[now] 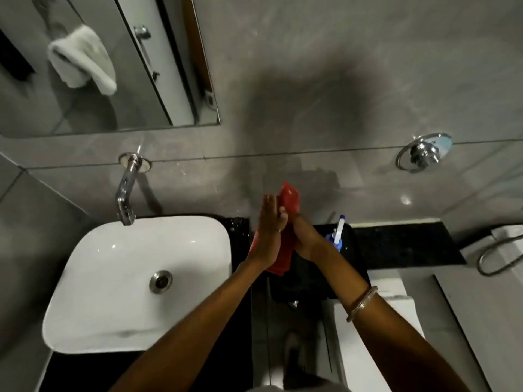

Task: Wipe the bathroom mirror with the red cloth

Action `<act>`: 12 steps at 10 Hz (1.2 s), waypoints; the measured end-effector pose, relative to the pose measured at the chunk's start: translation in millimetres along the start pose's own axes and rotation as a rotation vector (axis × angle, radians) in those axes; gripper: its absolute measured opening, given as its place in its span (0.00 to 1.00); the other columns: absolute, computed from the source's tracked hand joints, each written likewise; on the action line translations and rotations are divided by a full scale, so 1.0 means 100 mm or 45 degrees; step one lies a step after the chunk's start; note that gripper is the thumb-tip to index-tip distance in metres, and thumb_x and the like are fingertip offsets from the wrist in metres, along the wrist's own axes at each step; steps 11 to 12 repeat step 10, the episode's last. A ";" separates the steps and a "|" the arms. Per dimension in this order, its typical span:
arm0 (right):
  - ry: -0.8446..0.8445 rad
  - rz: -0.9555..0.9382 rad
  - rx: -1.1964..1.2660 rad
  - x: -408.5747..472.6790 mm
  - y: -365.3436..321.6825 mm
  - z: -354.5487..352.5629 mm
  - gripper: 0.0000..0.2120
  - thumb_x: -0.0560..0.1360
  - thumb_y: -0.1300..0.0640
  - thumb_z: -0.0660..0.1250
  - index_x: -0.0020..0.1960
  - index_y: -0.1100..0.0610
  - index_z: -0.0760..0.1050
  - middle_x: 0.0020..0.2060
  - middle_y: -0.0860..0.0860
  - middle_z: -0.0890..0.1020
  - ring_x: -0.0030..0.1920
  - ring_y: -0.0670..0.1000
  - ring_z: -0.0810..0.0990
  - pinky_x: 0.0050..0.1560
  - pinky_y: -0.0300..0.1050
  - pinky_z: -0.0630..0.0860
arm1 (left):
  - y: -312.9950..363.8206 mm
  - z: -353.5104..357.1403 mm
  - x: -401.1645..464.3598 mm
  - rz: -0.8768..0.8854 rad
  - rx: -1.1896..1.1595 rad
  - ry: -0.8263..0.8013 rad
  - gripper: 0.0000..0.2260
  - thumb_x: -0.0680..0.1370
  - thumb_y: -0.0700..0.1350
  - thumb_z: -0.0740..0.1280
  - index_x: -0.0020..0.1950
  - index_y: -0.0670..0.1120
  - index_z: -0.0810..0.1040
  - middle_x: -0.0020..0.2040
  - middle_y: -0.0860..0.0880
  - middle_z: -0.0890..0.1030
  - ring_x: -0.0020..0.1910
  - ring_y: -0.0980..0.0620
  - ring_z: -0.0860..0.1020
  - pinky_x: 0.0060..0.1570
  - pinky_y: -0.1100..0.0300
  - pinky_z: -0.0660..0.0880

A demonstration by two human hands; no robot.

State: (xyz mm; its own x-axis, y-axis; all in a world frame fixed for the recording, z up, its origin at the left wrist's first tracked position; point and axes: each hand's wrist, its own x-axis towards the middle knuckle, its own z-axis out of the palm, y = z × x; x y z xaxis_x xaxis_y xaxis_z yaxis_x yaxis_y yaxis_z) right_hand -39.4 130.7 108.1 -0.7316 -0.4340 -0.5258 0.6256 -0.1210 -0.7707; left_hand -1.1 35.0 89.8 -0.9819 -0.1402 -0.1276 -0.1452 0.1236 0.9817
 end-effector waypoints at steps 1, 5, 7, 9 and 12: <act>0.128 0.088 0.053 0.15 0.32 -0.35 0.09 0.80 0.52 0.68 0.56 0.52 0.84 0.53 0.54 0.88 0.53 0.53 0.87 0.55 0.48 0.81 | -0.27 0.07 0.05 -0.264 -0.135 0.116 0.29 0.84 0.52 0.64 0.83 0.52 0.57 0.80 0.48 0.67 0.74 0.50 0.72 0.74 0.49 0.71; 0.331 0.302 -0.216 1.11 1.11 -1.13 0.20 0.79 0.73 0.64 0.70 0.68 0.71 0.47 0.56 0.83 0.43 0.53 0.82 0.41 0.43 0.84 | -1.57 0.38 0.19 -0.936 -0.041 0.031 0.24 0.80 0.32 0.65 0.76 0.46 0.71 0.64 0.47 0.81 0.51 0.58 0.80 0.38 0.71 0.77; 0.588 0.344 -0.922 1.26 1.25 -1.10 0.23 0.82 0.54 0.62 0.76 0.59 0.68 0.70 0.60 0.77 0.69 0.62 0.77 0.69 0.55 0.74 | -1.63 0.38 0.13 -0.818 0.248 0.056 0.20 0.80 0.34 0.66 0.72 0.43 0.74 0.63 0.44 0.81 0.65 0.42 0.80 0.48 0.71 0.75; 0.396 -0.515 -1.434 0.80 0.77 -0.58 0.31 0.85 0.46 0.56 0.83 0.56 0.52 0.84 0.55 0.53 0.84 0.56 0.43 0.84 0.53 0.48 | -0.82 -0.04 0.03 -0.072 0.773 0.238 0.27 0.86 0.51 0.60 0.83 0.46 0.58 0.85 0.45 0.56 0.85 0.47 0.46 0.83 0.49 0.52; 0.441 -1.067 -1.474 0.59 0.12 -0.06 0.32 0.83 0.46 0.57 0.83 0.59 0.56 0.83 0.59 0.56 0.83 0.58 0.46 0.83 0.59 0.54 | -0.10 -0.49 0.05 0.422 1.078 0.553 0.29 0.85 0.55 0.58 0.84 0.46 0.57 0.85 0.43 0.56 0.85 0.46 0.43 0.84 0.50 0.46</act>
